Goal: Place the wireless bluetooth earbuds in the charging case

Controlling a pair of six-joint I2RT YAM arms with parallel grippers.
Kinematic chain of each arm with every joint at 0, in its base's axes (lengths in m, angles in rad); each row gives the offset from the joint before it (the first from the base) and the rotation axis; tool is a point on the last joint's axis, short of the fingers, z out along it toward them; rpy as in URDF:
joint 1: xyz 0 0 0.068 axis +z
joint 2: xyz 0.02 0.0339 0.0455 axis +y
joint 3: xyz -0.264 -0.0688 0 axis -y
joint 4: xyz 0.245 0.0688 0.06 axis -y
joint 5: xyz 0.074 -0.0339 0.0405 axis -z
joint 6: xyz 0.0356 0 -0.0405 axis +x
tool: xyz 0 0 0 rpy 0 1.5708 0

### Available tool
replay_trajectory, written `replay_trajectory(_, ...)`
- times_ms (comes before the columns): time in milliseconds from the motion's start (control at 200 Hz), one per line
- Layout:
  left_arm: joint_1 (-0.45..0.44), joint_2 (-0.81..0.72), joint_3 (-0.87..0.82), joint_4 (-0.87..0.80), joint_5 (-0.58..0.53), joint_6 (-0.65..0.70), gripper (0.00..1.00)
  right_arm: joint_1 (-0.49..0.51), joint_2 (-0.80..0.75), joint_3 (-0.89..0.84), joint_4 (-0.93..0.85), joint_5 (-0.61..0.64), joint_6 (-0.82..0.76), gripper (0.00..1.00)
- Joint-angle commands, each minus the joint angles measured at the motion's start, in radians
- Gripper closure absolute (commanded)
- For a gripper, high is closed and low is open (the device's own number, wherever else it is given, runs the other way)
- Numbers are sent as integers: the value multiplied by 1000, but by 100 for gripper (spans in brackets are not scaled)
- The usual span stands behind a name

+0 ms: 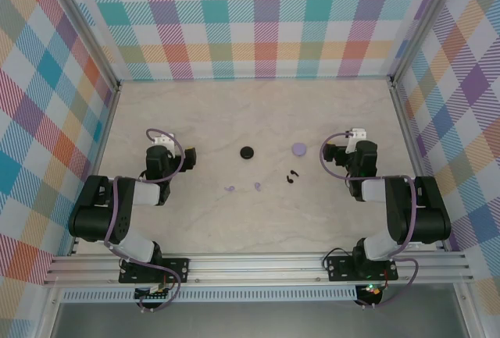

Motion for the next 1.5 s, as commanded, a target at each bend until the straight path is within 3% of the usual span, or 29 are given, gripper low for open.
replay_trajectory(0,15,5,22,9,-11,-9,0,-7,1,5,34,-19,-3,0)
replay_trajectory(695,15,3,19,17,-11,-9,0,-6,0,5,33,-18,-4,0)
replay_trajectory(770,15,-27,50,-61,-16,-13,0,-6,-15,23,-11,-26,-6,0)
replay_trajectory(940,15,-131,38,-138,-89,-49,0,-6,-88,111,-255,24,25,0)
replay_trajectory(1055,14,-212,105,-369,-133,-122,0,-7,-106,224,-513,18,102,0)
replay_trajectory(1125,15,-229,150,-476,-112,-163,0,-4,-105,272,-586,-36,116,0)
replay_trajectory(1250,14,-249,227,-617,-96,-222,0,8,-105,381,-762,-19,171,0)
replay_trajectory(1495,0,-279,376,-864,187,-373,0,42,-96,547,-1012,-312,238,0)
